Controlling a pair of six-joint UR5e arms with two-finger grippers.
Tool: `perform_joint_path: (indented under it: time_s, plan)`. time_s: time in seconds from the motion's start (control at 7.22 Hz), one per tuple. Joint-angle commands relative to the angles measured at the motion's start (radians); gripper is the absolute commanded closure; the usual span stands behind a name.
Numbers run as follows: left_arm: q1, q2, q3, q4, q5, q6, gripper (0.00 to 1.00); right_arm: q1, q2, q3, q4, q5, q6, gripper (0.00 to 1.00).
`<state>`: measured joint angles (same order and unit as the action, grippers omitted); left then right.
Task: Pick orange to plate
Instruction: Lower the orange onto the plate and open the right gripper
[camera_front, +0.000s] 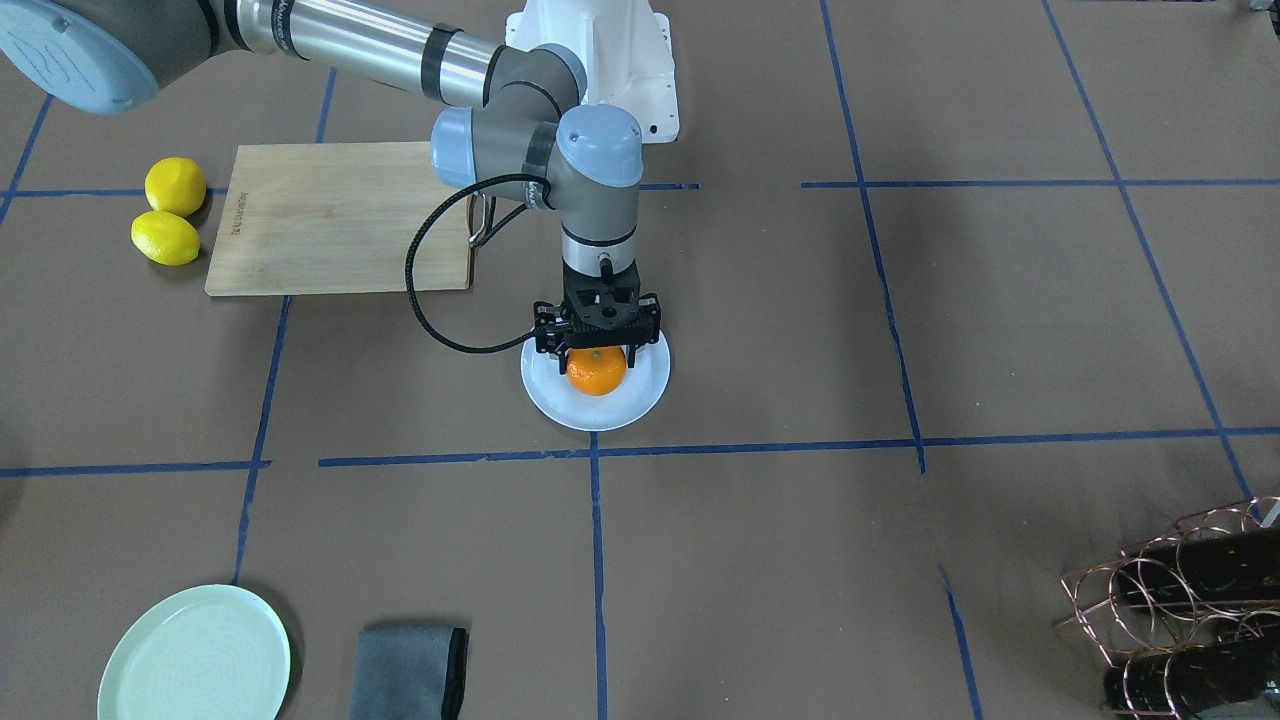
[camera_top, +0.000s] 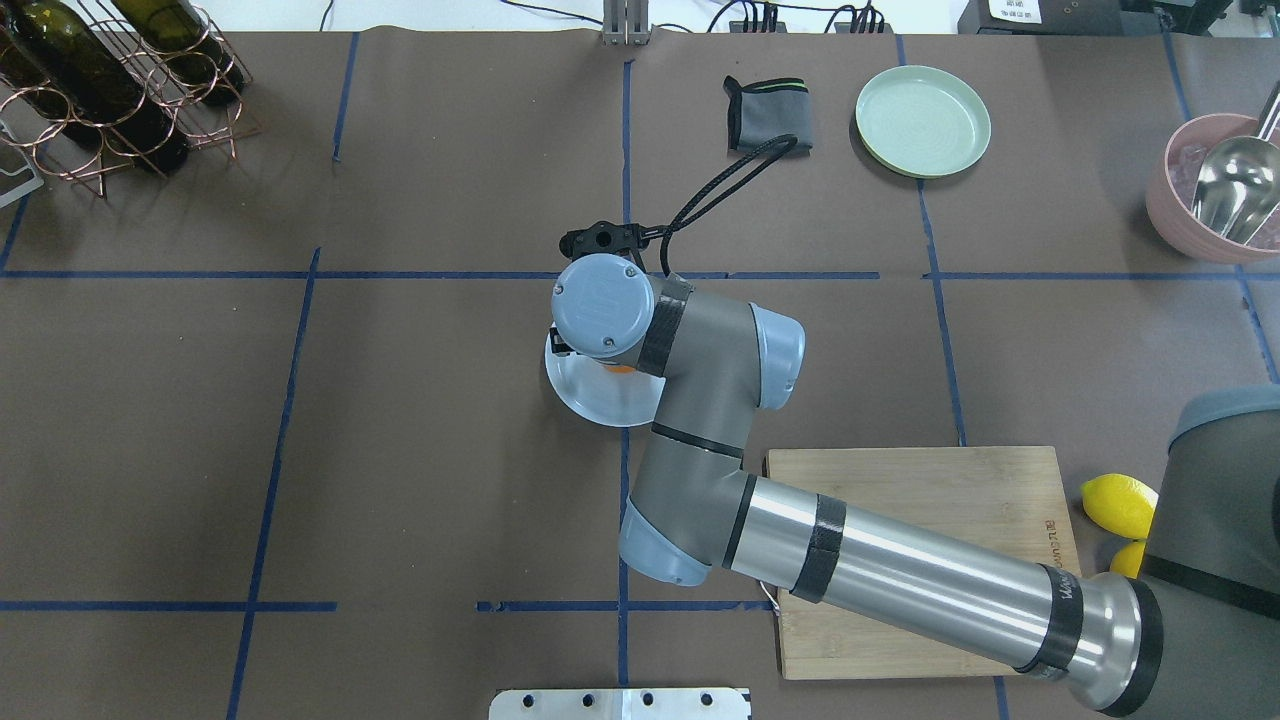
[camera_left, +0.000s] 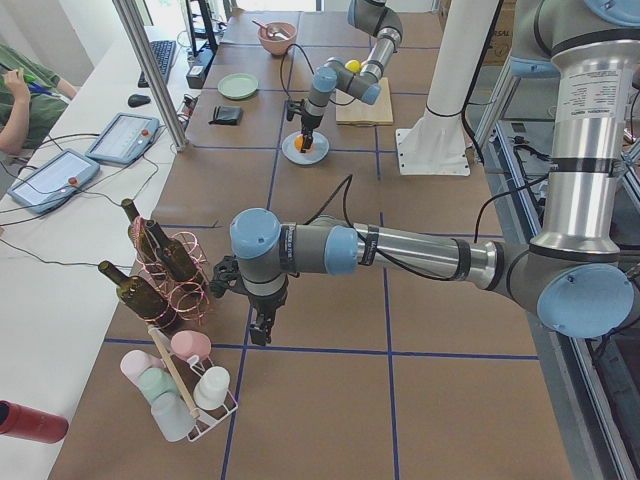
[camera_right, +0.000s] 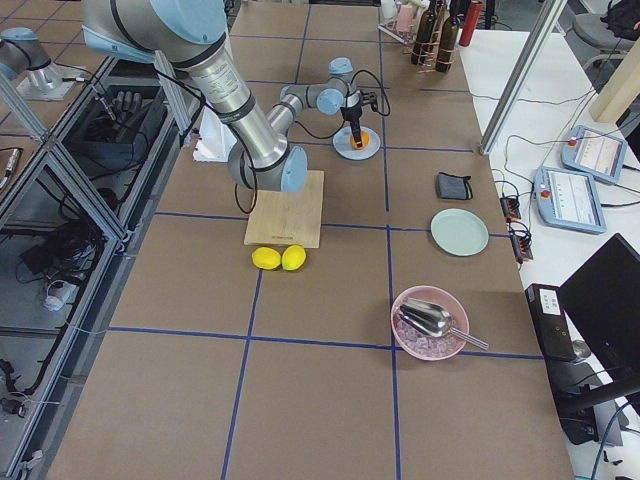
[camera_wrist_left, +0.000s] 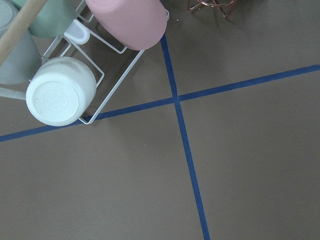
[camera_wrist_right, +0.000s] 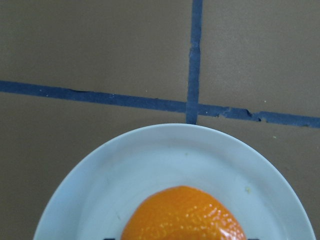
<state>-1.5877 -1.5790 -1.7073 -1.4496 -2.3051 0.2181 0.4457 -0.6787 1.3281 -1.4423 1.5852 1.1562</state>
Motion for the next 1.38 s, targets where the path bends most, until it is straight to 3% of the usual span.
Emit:
perform_joint_path:
  time_s: [0.0,0.42,0.69,0.97,1.11,1.25]
  plan:
    - [0.0,0.004,0.0,0.0,0.0,0.001,0.0,0.022,0.001,0.055,-0.05,0.019,-0.013,0.0]
    - [0.0,0.005,0.006,0.008,0.003,0.001,0.0,0.288,-0.068,0.215,-0.188,0.322,-0.241,0.0]
    - [0.0,0.014,0.009,0.008,0.004,0.003,0.0,0.542,-0.23,0.261,-0.187,0.512,-0.623,0.0]
    - [0.0,0.014,0.002,0.011,0.001,0.006,0.0,0.783,-0.374,0.25,-0.197,0.616,-1.039,0.0]
    - [0.0,0.014,0.002,0.009,-0.007,0.006,0.0,0.862,-0.437,0.255,-0.211,0.655,-1.138,0.0]
    - [-0.002,0.016,0.005,0.009,-0.011,0.007,0.0,0.899,-0.529,0.266,-0.205,0.641,-1.171,0.0]
